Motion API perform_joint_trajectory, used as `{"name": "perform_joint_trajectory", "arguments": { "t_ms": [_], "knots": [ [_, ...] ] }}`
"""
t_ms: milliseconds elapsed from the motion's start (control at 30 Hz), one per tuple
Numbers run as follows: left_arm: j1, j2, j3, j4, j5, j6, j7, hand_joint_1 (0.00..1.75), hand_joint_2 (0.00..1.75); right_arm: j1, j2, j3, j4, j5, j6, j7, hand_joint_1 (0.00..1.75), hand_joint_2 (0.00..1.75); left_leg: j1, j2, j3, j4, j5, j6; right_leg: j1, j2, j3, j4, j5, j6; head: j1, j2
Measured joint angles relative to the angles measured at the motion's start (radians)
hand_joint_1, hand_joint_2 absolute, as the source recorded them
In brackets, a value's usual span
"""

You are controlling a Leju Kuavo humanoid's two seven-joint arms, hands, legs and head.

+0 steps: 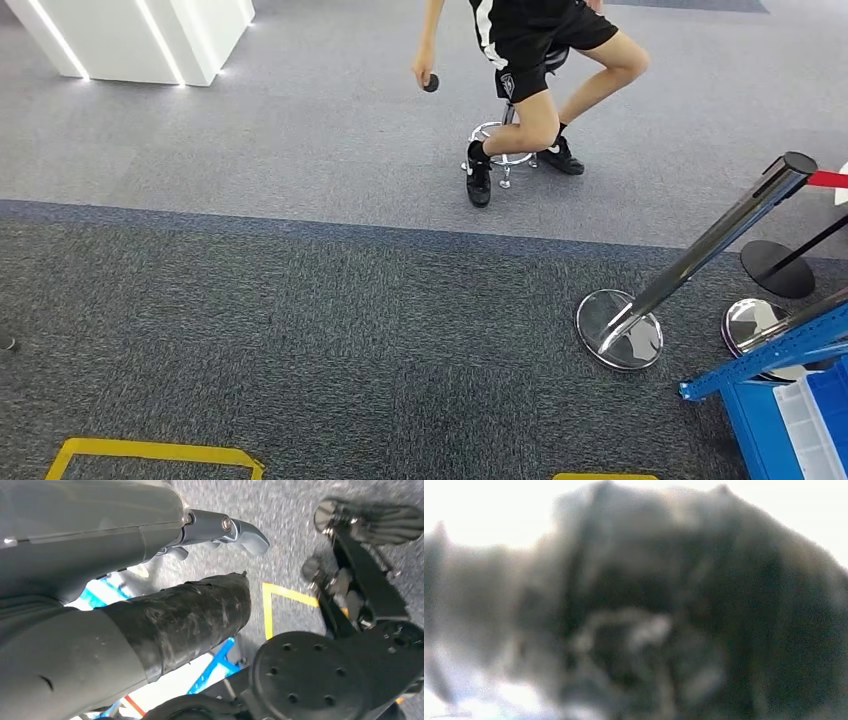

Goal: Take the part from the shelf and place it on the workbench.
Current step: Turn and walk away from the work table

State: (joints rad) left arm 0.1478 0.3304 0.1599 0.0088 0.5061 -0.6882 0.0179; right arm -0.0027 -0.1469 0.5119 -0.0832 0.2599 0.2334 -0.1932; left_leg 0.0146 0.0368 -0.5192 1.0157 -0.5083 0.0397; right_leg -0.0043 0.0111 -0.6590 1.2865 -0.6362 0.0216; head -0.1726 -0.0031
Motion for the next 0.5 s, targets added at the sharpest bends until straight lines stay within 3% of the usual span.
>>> {"name": "perform_joint_trajectory", "arguments": {
  "t_ms": [33, 67, 167, 233, 300, 333, 400, 433, 500],
  "knots": [
    [-0.008, 0.0, -0.003, 0.0, 0.0, 0.009, 0.001, 0.0, 0.0, -0.006, -0.008, 0.0, -0.009, 0.004, 0.014, 0.015, 0.0, 0.0, -0.001, 0.009, -0.001, 0.0, -0.001, 0.0, -0.002, -0.003, -0.01, 0.017, 0.006, 0.002, 0.0, 0.0],
    [-0.017, 0.0, -0.006, 0.0, 0.002, 0.016, -0.001, 0.0, 0.0, -0.009, -0.014, 0.0, -0.016, 0.008, 0.022, 0.03, 0.0, 0.0, -0.001, 0.016, 0.0, 0.0, -0.003, 0.0, -0.003, -0.006, -0.001, -0.004, 0.03, 0.002, 0.0, 0.0],
    [-0.035, -0.003, -0.018, 0.0, -0.013, 0.03, -0.019, 0.0, 0.0, -0.017, -0.03, 0.0, -0.034, 0.018, 0.029, 0.068, 0.0, 0.0, -0.003, 0.033, 0.011, 0.001, -0.011, -0.007, 0.002, -0.046, 0.094, -0.199, 0.122, -0.007, 0.0, 0.0],
    [-0.032, -0.001, -0.044, 0.0, -0.041, 0.012, -0.041, 0.0, 0.0, -0.018, -0.033, 0.0, -0.041, 0.015, 0.025, 0.091, 0.0, 0.0, -0.005, 0.046, 0.018, 0.001, -0.016, -0.015, 0.01, -0.06, 0.119, -0.257, 0.132, -0.017, 0.0, 0.0],
    [-0.026, 0.003, -0.071, 0.0, -0.051, 0.0, -0.057, 0.0, 0.0, -0.015, -0.032, -0.007, -0.045, -0.013, 0.021, 0.127, 0.0, 0.0, -0.005, 0.06, 0.026, -0.002, -0.02, -0.024, 0.01, -0.041, 0.12, -0.263, 0.136, -0.026, 0.0, 0.0],
    [-0.024, 0.002, -0.08, 0.0, -0.051, 0.025, -0.065, 0.0, 0.0, -0.013, -0.029, -0.014, -0.046, -0.033, 0.011, 0.144, 0.0, 0.0, -0.004, 0.053, 0.027, 0.002, -0.027, -0.028, 0.008, -0.033, 0.124, -0.269, 0.139, -0.032, 0.0, 0.0],
    [-0.019, -0.009, -0.094, 0.0, -0.027, 0.155, -0.093, 0.0, 0.0, -0.006, -0.018, -0.039, -0.05, -0.083, -0.055, 0.151, 0.0, 0.0, -0.001, 0.013, 0.001, 0.064, -0.069, -0.034, 0.003, -0.019, 0.132, -0.28, 0.146, -0.045, 0.0, 0.0],
    [-0.016, -0.018, -0.098, 0.0, -0.002, 0.231, -0.114, 0.0, 0.0, -0.002, -0.011, -0.054, -0.052, -0.108, -0.103, 0.135, 0.0, 0.0, 0.0, -0.011, -0.029, 0.125, -0.102, -0.035, 0.004, -0.013, 0.133, -0.282, 0.147, -0.048, 0.0, 0.0],
    [-0.01, -0.038, -0.1, 0.0, 0.061, 0.366, -0.165, 0.0, 0.0, 0.005, 0.004, -0.089, -0.053, -0.153, -0.197, 0.084, 0.0, 0.0, 0.001, -0.029, -0.098, 0.254, -0.15, -0.037, 0.006, 0.004, 0.132, -0.281, 0.146, -0.051, 0.0, 0.0]
  ]
}}
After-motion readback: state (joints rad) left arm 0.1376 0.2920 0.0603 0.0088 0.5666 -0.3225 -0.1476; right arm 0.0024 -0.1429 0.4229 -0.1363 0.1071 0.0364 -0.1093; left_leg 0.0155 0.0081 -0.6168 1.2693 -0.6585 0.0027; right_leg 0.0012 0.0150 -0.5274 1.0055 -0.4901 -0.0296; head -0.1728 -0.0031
